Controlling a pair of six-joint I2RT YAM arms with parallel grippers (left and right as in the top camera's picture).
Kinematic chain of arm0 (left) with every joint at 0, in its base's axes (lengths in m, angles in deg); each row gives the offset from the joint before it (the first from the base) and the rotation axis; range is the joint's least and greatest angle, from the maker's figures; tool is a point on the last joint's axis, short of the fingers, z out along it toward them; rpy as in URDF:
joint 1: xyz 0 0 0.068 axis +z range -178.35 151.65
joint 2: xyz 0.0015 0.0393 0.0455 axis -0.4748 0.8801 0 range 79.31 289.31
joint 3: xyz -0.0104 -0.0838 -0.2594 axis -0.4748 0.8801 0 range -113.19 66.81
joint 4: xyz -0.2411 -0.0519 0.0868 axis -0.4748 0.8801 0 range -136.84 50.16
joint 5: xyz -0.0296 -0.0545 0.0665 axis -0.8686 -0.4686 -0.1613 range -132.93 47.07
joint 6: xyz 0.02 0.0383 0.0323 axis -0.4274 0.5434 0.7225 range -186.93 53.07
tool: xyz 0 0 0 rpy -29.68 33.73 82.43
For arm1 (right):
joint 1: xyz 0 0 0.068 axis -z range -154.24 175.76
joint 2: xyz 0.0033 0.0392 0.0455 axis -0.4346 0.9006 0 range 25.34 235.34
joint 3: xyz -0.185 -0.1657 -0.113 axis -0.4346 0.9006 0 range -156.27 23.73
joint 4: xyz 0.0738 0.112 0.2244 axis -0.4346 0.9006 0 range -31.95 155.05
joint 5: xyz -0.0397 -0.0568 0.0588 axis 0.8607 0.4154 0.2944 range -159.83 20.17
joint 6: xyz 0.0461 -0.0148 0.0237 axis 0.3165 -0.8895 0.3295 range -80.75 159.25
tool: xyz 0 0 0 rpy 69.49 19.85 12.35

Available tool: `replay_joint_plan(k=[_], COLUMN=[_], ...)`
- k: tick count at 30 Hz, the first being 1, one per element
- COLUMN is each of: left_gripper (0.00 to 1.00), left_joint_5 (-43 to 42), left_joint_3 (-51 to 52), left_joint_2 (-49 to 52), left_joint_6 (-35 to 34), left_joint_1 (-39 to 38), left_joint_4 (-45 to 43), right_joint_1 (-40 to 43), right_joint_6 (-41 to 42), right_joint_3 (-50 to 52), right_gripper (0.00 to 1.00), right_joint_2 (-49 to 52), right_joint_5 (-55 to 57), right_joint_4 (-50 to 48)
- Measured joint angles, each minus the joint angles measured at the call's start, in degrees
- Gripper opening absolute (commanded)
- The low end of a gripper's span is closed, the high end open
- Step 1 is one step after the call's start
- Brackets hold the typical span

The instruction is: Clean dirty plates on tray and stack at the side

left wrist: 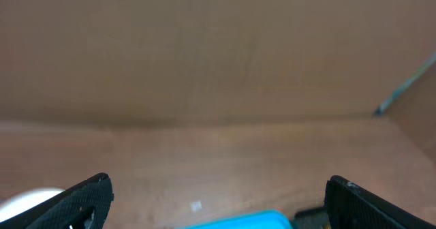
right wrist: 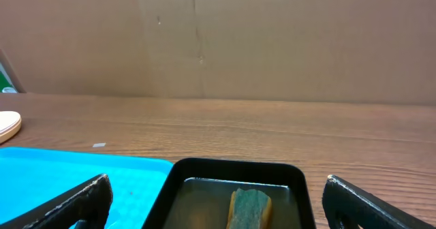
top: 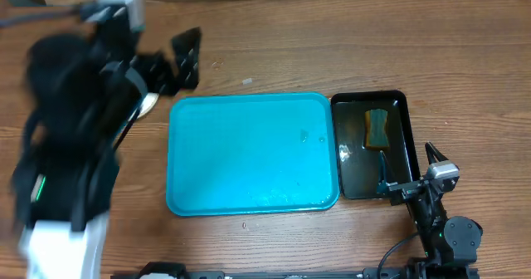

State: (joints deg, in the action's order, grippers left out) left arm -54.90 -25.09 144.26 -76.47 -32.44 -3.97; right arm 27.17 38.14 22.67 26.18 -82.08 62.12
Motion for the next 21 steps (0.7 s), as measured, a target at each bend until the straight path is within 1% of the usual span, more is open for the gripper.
replay_joint_plan(k=[2,5,9,12,14,17,20,21], left_gripper=[1.00,1.00,1.00,1.00,1.00,1.00,1.00,1.00], left_joint_5=[1.6,4.2,5.9,6.7,6.9,7.1,7.3,7.4], left_joint_3=[0.7,6.2,20.8,34.1,42.1,53.9,63.0,65.0], left_joint_2=[-4.6,-12.0,-21.9,-29.0,-33.7,-41.7,-49.0,-50.7], left_joint_6=[1.3,2.8,3.8,4.0,4.0,4.0,4.0,4.0], left_joint_1=[0.0,0.2,1.2,1.6,1.6,1.6,2.2,2.6], left_joint_4=[-0.1,-0.2,-0.9,-5.6,-11.0,-25.9,-42.0,-46.1], right_joint_1=[0.0,0.0,0.0,0.0,0.0,0.0,0.0,0.0], right_joint_6=[0.0,0.0,0.0,0.0,0.0,0.0,-0.1,-0.1], right_joint_3=[0.0,0.0,0.0,0.0,0.0,0.0,0.0,0.0], right_gripper=[1.00,1.00,1.00,1.00,1.00,1.00,1.00,1.00], right_joint_2=[0.0,0.0,0.0,0.0,0.0,0.0,0.0,0.0], right_joint_5=[0.0,0.0,0.0,0.0,0.0,0.0,0.0,0.0], right_joint_4=[0.0,0.0,-0.1,0.0,0.0,0.0,0.0,0.0])
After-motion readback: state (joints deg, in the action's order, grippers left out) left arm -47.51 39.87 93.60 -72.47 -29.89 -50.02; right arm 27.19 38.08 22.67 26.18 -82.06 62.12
